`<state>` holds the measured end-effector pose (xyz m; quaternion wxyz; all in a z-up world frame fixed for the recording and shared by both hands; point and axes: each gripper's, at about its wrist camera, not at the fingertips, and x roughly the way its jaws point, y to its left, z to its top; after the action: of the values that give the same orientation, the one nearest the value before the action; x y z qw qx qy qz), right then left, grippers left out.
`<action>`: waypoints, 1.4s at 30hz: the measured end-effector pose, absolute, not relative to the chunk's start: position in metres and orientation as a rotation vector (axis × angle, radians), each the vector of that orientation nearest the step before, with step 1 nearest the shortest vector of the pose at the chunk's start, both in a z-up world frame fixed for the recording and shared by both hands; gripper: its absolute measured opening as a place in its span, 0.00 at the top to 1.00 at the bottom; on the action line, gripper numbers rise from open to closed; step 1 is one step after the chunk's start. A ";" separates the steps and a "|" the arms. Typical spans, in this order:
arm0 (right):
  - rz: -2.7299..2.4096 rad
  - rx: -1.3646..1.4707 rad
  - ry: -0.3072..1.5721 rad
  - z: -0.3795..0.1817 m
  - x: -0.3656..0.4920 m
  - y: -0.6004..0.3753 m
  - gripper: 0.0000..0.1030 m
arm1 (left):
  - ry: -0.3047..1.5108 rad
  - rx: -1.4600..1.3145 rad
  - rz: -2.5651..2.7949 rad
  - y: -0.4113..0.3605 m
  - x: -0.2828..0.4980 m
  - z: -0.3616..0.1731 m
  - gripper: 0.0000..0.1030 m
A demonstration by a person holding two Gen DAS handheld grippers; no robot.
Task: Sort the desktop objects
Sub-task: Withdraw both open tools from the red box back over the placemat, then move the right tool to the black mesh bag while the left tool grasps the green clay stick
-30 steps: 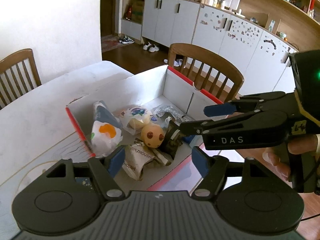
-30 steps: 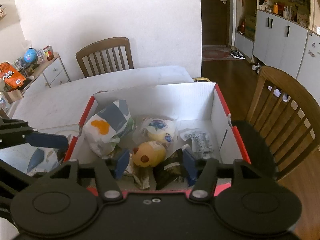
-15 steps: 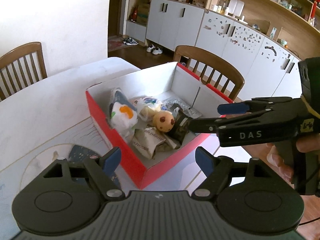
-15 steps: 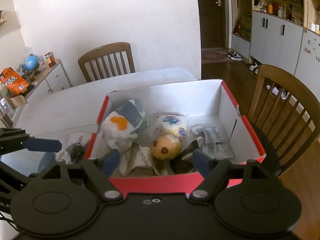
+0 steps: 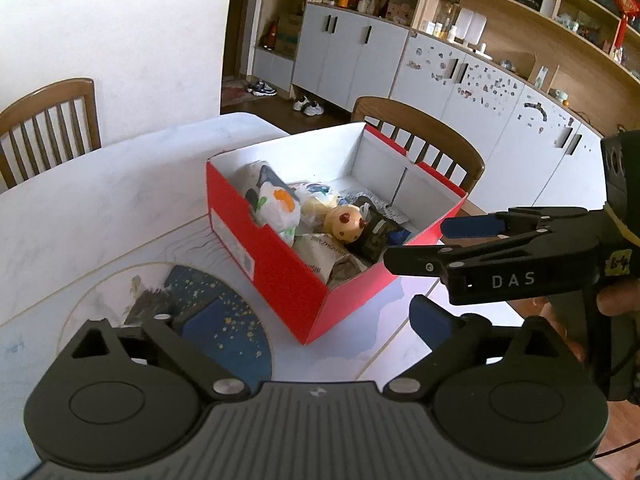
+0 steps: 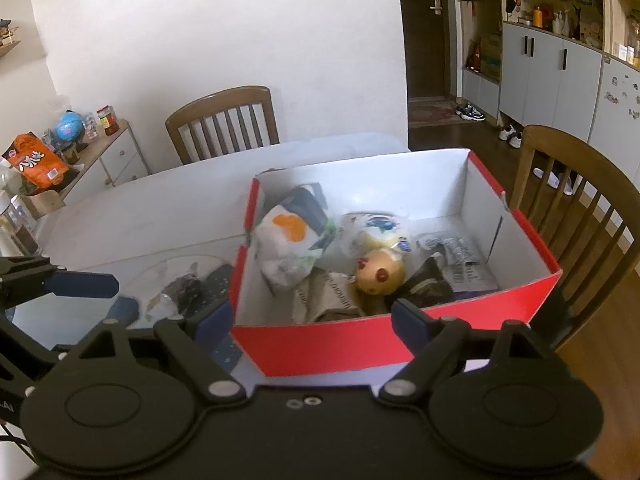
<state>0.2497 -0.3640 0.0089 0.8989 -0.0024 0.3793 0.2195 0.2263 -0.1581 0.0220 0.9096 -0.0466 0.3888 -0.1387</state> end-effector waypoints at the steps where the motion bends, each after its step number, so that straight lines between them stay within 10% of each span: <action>1: 0.453 -0.004 0.783 0.009 0.247 -0.362 0.14 | 0.799 -0.099 -0.288 -0.155 0.224 0.021 0.00; 42: 0.508 -0.067 0.777 -0.002 0.200 -0.256 0.14 | 0.777 -0.110 -0.285 -0.041 0.149 -0.040 0.00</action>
<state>0.2004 -0.2563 -0.0023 0.8936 -0.0325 0.3747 0.2448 0.1488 -0.0411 -0.0397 0.9140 -0.0532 0.3775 -0.1385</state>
